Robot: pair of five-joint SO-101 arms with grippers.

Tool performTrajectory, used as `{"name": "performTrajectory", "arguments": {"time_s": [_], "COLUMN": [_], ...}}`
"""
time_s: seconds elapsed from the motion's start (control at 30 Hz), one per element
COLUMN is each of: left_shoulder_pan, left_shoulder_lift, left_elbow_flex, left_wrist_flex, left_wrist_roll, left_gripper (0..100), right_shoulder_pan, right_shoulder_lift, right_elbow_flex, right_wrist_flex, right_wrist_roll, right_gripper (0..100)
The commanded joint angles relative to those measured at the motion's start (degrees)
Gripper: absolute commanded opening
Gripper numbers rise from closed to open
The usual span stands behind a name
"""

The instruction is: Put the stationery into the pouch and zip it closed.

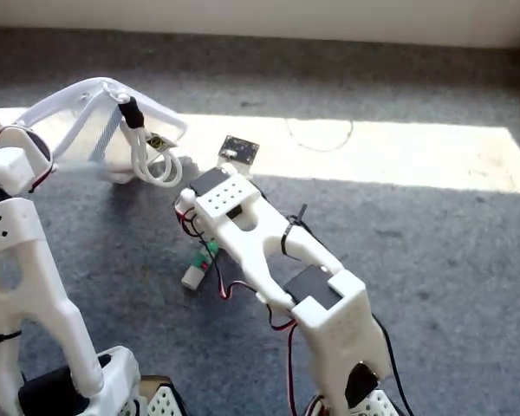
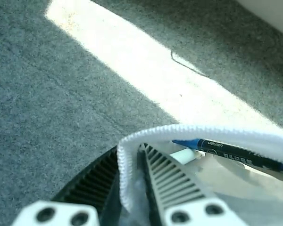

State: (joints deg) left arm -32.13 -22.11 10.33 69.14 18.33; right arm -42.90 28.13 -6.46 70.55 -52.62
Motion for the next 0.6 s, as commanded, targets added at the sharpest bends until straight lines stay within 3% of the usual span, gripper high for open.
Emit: {"name": "performTrajectory", "arguments": {"time_s": [0.0, 0.27, 0.57], "left_shoulder_pan": [2.5, 5.7, 10.0], "left_shoulder_lift": [-1.2, -1.0, -0.8], "left_elbow_flex": [-0.5, -0.5, -0.5], "left_wrist_flex": [-0.7, -0.5, -0.4], "left_wrist_roll": [-2.7, -4.5, -8.1], "left_gripper": [1, 1, 1], "right_shoulder_pan": [3.8, 10.0, 12.4], "right_shoulder_lift": [-1.4, -1.5, -1.4], "right_elbow_flex": [-2.3, -2.4, -2.3], "right_wrist_flex": [2.3, 2.3, 6.0], "right_wrist_roll": [1.3, 18.6, 32.5], "right_gripper": [2.6, 1.9, 1.9]}}
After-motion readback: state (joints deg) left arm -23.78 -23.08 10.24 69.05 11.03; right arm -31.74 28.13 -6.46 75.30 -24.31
